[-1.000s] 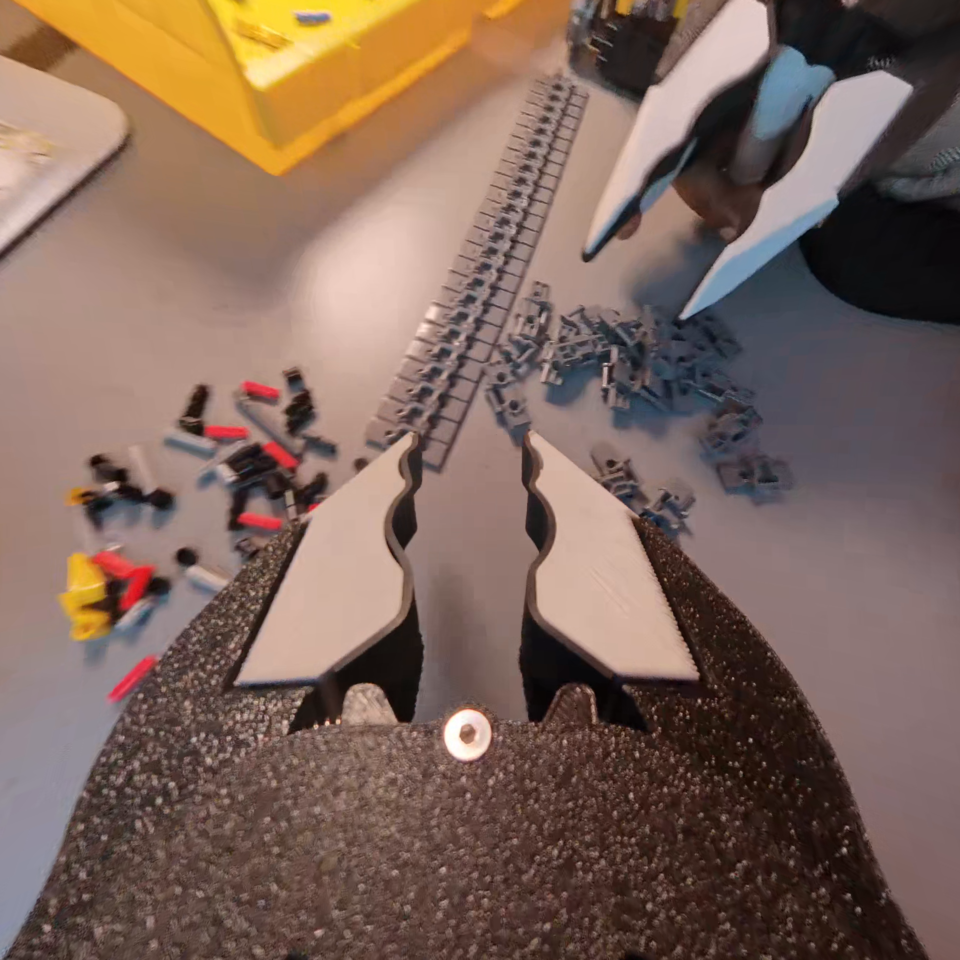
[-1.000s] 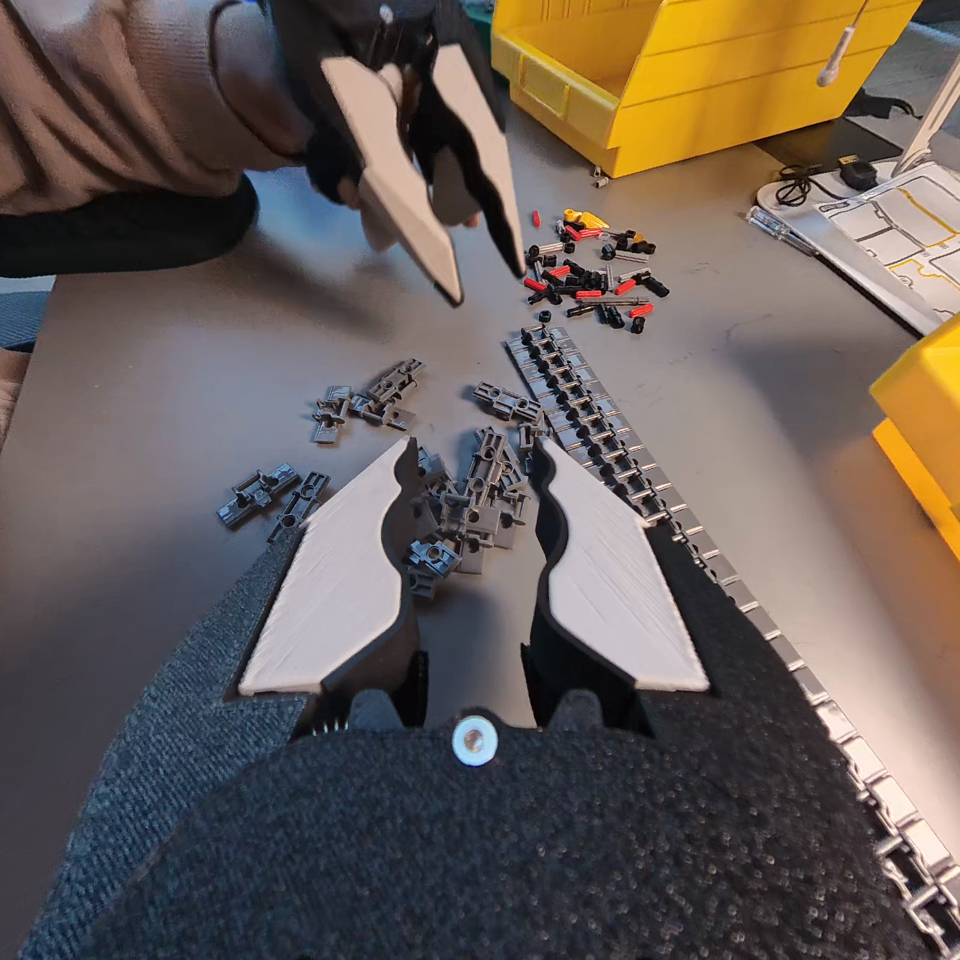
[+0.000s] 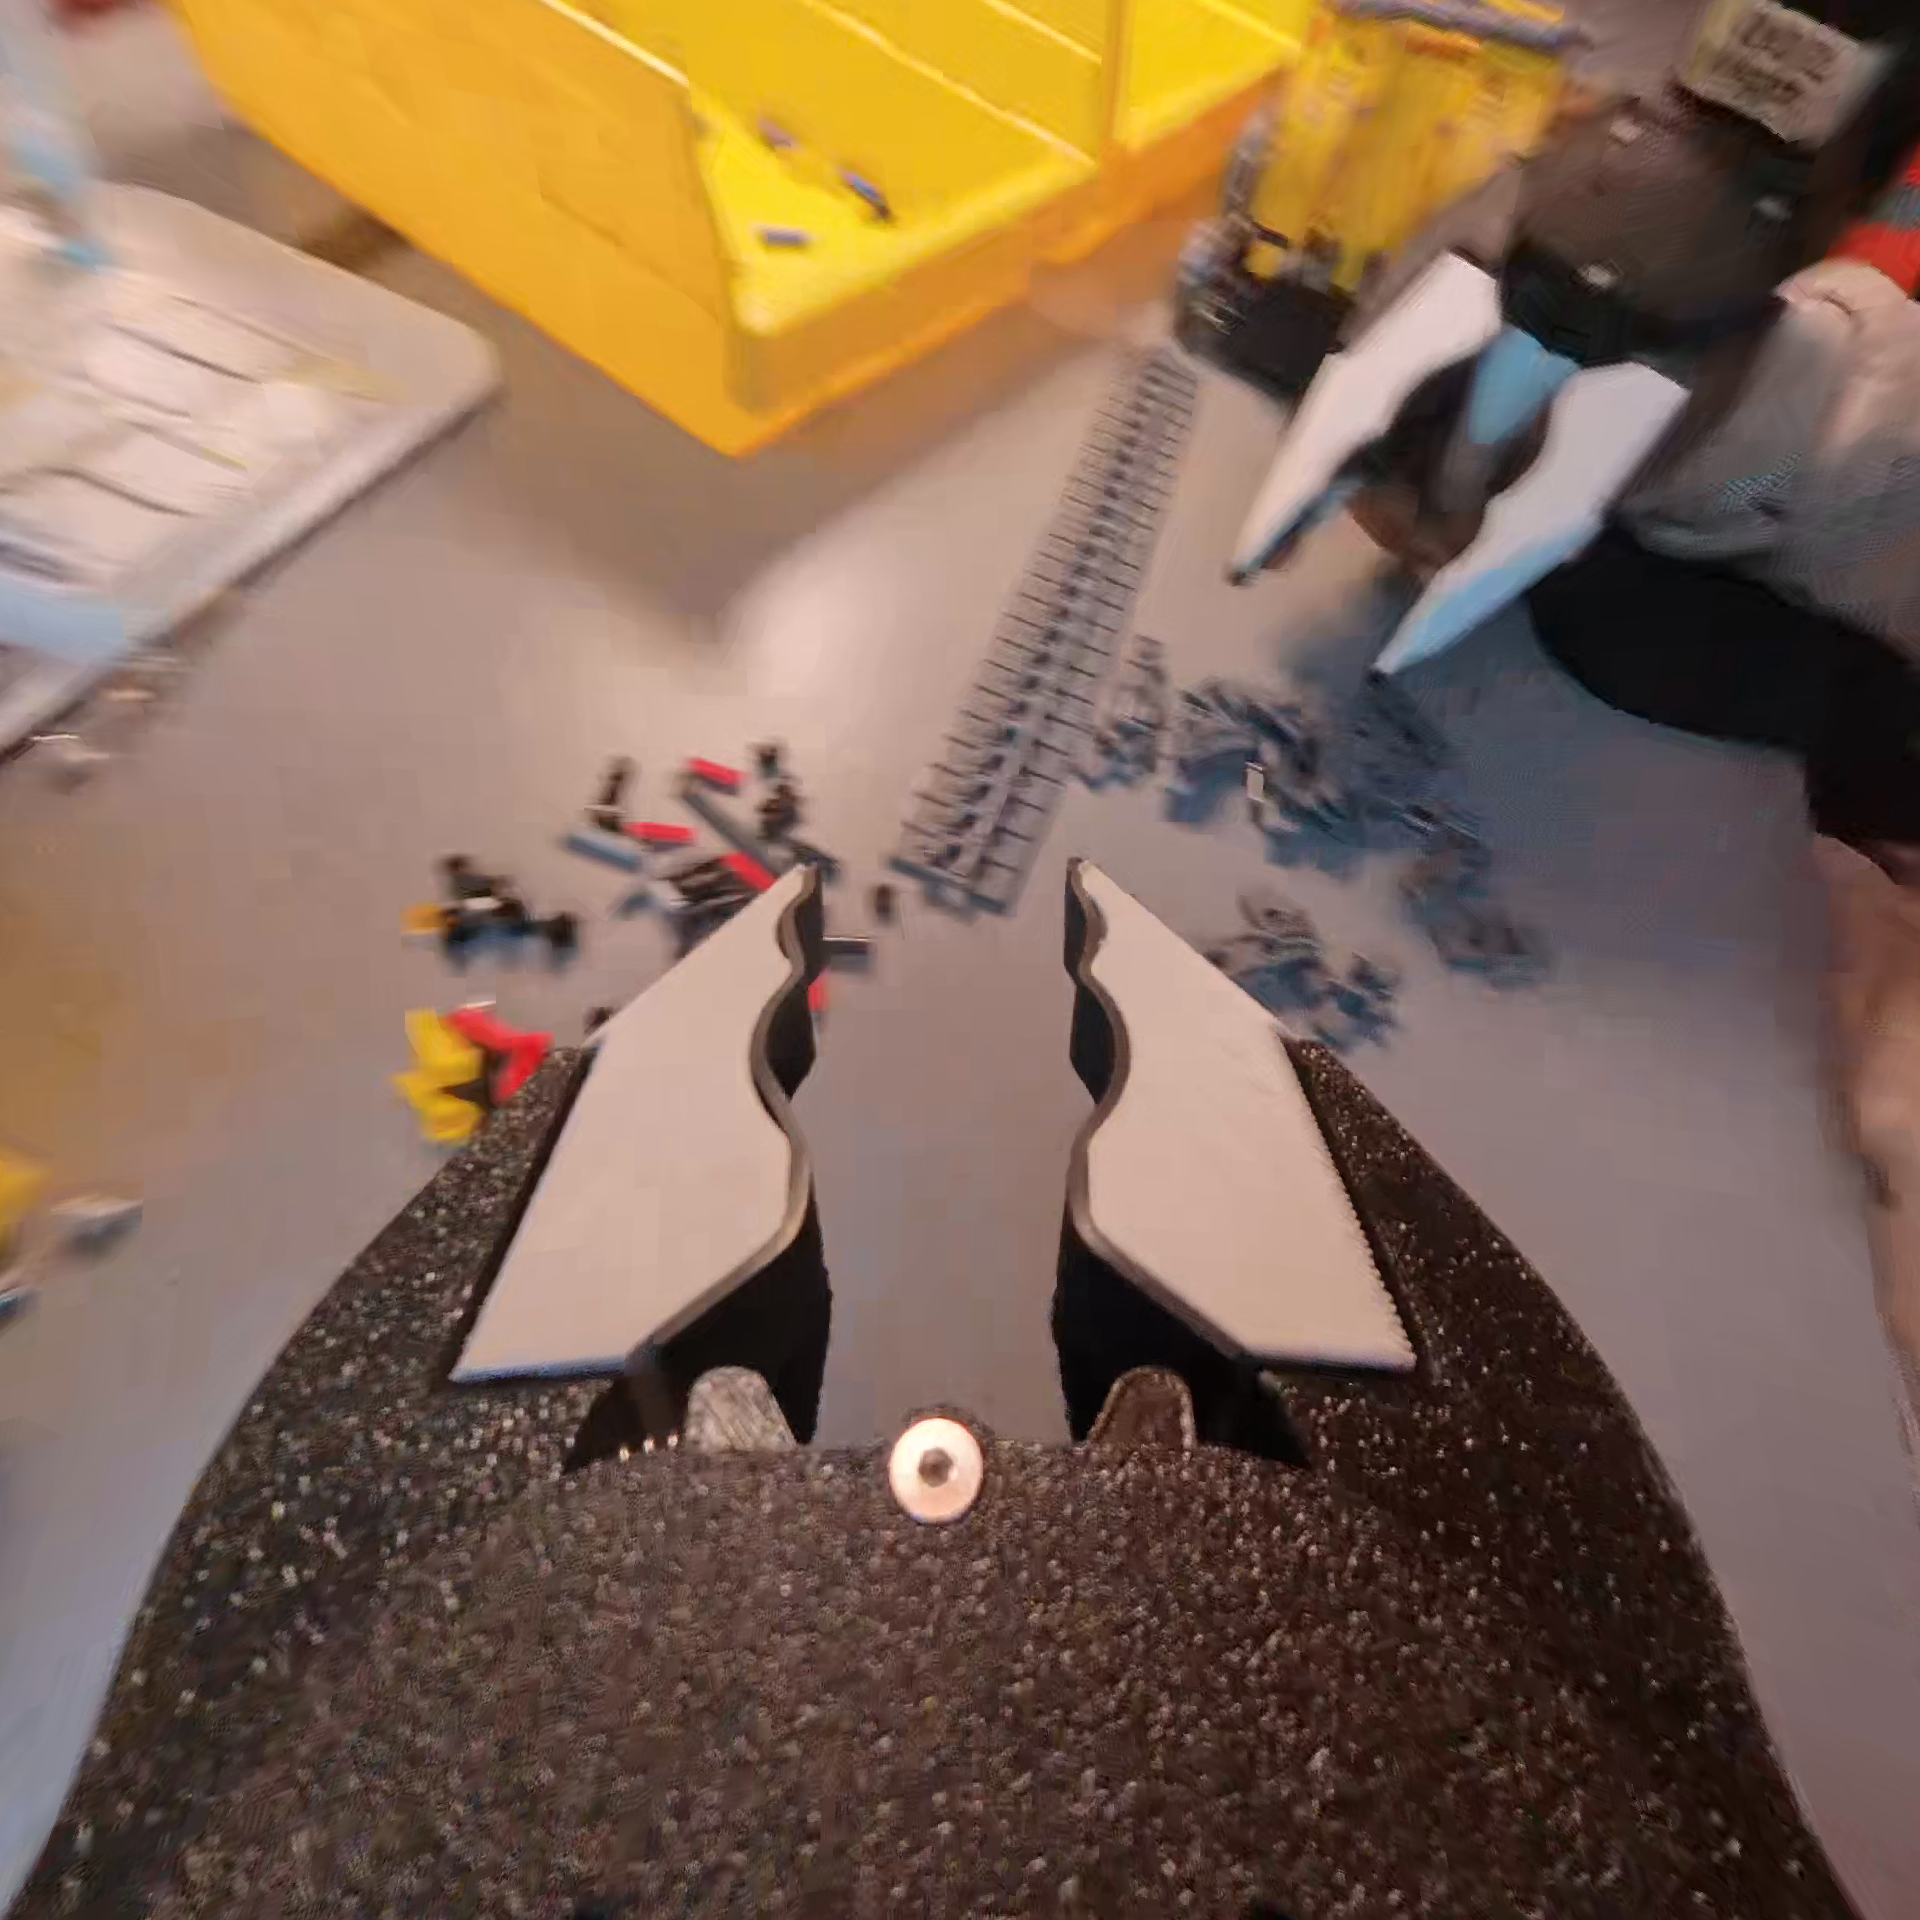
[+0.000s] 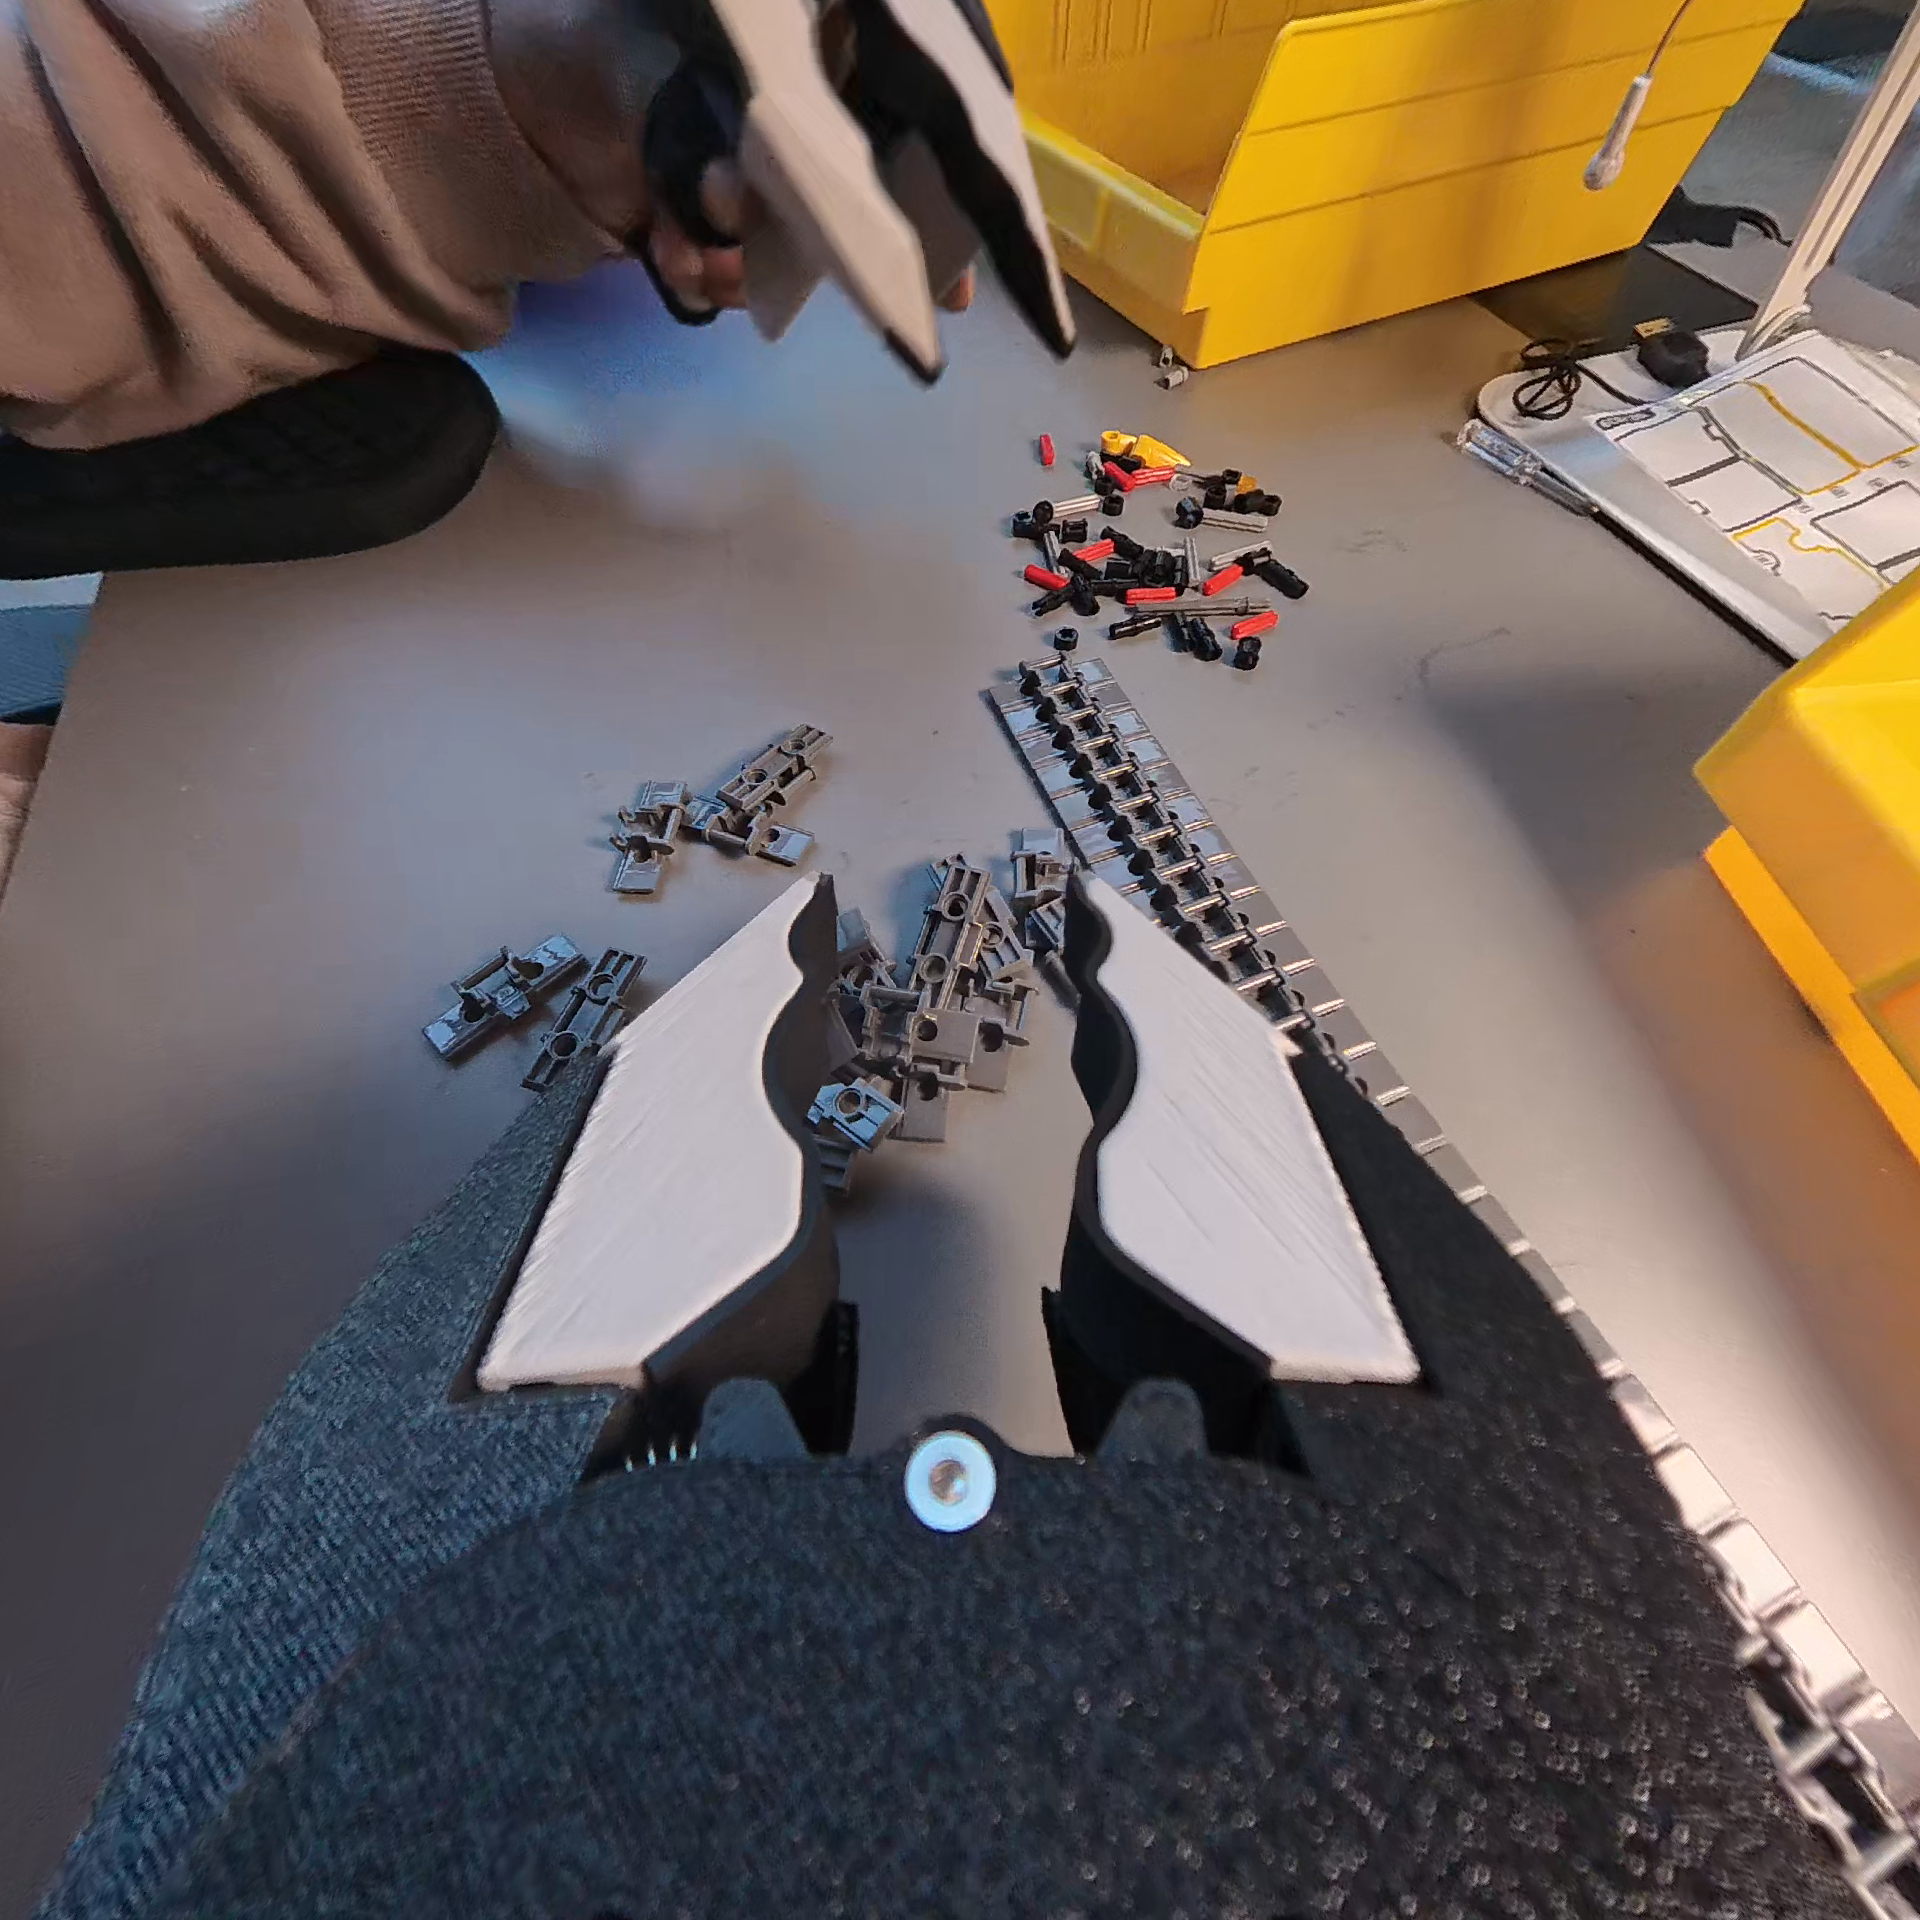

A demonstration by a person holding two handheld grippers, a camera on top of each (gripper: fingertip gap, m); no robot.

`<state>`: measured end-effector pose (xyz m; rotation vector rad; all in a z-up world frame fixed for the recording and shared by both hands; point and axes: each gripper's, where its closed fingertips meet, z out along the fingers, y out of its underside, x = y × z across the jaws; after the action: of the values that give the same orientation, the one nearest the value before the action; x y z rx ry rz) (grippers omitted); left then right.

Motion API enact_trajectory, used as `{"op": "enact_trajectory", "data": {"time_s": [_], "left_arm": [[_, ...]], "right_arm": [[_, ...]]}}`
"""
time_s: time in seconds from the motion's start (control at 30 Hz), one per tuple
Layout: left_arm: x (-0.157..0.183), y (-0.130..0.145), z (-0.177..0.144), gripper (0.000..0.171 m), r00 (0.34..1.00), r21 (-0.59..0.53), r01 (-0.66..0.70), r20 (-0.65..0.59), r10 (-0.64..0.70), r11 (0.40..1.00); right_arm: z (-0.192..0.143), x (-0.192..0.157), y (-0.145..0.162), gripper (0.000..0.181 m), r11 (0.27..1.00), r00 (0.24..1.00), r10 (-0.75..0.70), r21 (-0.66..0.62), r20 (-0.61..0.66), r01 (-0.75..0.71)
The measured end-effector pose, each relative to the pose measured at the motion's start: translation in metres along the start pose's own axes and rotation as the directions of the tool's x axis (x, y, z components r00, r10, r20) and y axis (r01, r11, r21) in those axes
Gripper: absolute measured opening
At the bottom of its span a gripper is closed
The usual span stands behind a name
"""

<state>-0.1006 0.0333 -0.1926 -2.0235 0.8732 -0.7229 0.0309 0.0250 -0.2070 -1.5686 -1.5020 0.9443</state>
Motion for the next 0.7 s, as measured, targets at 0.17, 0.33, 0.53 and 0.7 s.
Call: {"op": "enact_trajectory", "data": {"time_s": [0.17,0.33,0.53,0.7], "left_arm": [[0.070,0.045,0.044,0.046,0.964,-0.179,-0.231,-0.174,0.200,0.956],[0.076,0.056,0.059,0.029,0.935,-0.217,-0.333,-0.198,0.293,0.918],[0.050,0.035,0.042,0.020,0.950,-0.183,-0.313,-0.075,0.304,0.932],[-0.075,-0.012,-0.036,0.020,0.883,-0.109,-0.140,0.437,0.174,0.984]], "right_arm": [[0.002,-0.001,0.003,0.042,1.000,1.000,-0.009,-0.015,0.000,0.009],[0.001,0.000,0.003,0.042,1.000,1.000,-0.009,-0.015,-0.006,0.009],[0.001,0.000,0.002,0.042,1.000,1.000,-0.016,-0.013,-0.006,0.016],[0.000,-0.002,-0.001,0.042,1.000,1.000,-0.017,-0.003,0.005,0.017]]}}
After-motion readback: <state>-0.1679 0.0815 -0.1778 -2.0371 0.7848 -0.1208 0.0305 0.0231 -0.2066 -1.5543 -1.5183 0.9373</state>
